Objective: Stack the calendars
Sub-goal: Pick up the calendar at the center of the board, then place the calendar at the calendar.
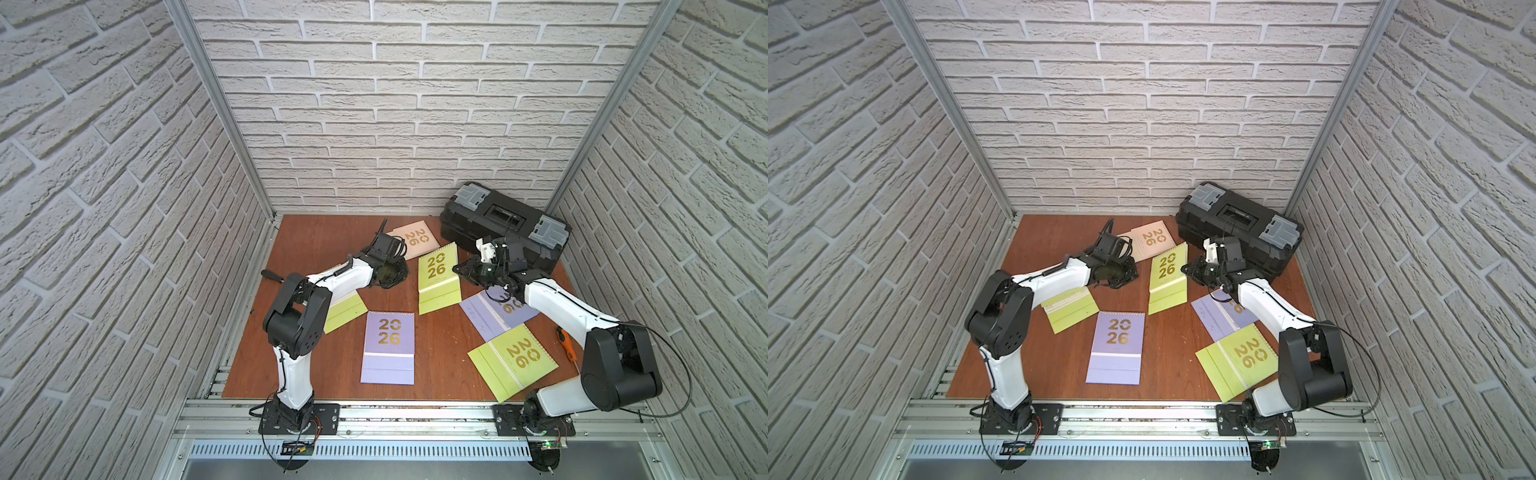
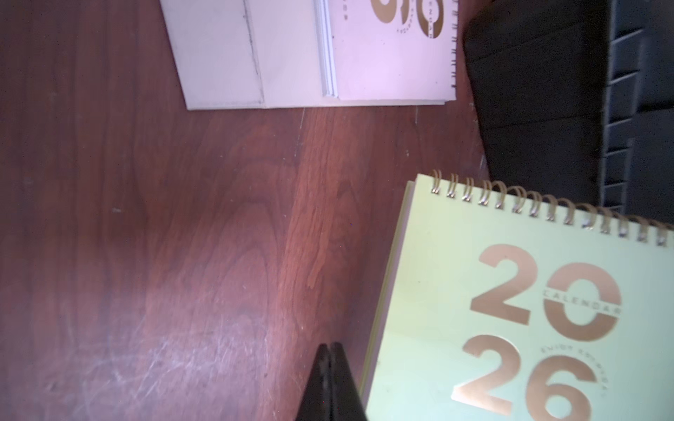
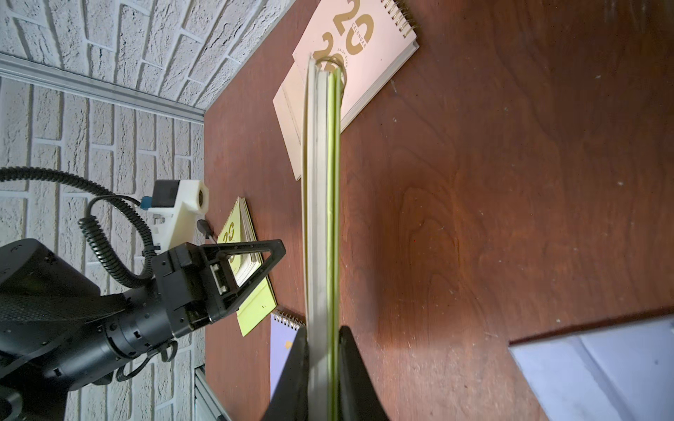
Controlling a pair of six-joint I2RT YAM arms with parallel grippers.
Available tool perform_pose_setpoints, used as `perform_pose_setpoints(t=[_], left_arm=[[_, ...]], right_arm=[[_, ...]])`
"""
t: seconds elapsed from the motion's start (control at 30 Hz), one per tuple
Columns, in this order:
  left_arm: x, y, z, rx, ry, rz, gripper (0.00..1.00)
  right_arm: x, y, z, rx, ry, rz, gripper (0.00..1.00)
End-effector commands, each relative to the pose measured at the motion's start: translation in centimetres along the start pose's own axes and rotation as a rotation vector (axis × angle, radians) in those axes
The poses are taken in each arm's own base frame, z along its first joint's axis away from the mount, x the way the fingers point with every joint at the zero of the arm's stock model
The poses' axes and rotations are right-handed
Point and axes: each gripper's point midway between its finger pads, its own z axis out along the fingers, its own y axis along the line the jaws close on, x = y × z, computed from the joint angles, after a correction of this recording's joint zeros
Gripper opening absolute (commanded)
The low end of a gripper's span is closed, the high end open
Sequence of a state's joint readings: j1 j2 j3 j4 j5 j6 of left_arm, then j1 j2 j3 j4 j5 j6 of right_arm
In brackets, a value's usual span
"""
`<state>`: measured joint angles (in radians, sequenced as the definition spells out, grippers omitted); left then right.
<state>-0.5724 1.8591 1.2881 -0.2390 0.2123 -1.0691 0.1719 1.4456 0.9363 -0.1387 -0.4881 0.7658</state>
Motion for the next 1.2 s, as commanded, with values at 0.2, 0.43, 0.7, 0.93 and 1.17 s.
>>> perform_pose_setpoints(t=[0.2, 0.43, 0.7, 0.93, 1.17], left_arm=[[1.8, 0.6, -4.0, -0.034, -0.047, 0.05, 0.0], [3.4, 1.4, -6.1, -0.039, -0.078, 0.061, 0.0], [5.3, 3.0, -8.7, -0.059, -0.107, 0.083, 0.0], [6.7, 5.5, -10.7, -0.089, -0.134, 0.077, 0.0], [8.3, 8.6, -12.5, -0.115, -0.156, 0.053, 0.0]], right_arm=[[1.2, 2.6, -2.9, -0.1, -0.06, -0.028, 0.03], [3.2, 3.3, -3.7, -0.136, -0.055, -0.032, 0.03], [6.1, 3.8, -4.2, -0.173, -0.05, -0.026, 0.03], [9.0, 4.1, -3.5, -0.18, -0.025, -0.039, 0.03], [12.0, 4.8, -3.3, -0.212, -0.016, -0.035, 0.03]])
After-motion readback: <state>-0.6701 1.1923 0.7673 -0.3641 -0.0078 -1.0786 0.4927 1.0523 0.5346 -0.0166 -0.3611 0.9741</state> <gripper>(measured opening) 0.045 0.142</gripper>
